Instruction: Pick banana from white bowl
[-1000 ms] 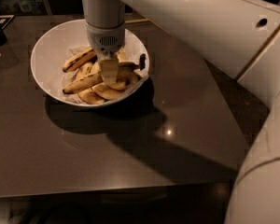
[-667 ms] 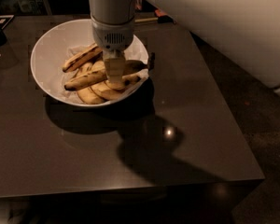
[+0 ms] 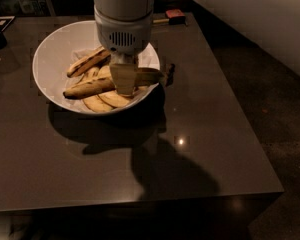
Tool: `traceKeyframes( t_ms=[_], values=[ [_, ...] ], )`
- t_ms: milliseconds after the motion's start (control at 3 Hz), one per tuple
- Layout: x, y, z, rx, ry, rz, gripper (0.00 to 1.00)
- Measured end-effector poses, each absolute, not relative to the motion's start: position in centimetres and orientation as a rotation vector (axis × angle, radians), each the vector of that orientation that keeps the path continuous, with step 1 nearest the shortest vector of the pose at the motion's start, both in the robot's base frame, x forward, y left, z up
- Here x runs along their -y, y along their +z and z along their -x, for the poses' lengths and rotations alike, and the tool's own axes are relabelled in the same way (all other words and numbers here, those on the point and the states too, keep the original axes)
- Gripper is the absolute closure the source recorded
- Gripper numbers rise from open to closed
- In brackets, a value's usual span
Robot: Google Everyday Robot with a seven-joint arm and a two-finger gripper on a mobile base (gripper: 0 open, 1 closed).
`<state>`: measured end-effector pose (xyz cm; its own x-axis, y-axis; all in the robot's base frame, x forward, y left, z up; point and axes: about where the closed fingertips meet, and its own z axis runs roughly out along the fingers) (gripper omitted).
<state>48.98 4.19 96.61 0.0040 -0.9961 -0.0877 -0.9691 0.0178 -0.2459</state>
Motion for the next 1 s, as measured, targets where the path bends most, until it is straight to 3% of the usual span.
traceKeyframes(
  t_ms=[1000],
  values=[
    [-2.5, 97.9, -43.9, -2.099, -0.124, 1.899, 1.0]
  ],
)
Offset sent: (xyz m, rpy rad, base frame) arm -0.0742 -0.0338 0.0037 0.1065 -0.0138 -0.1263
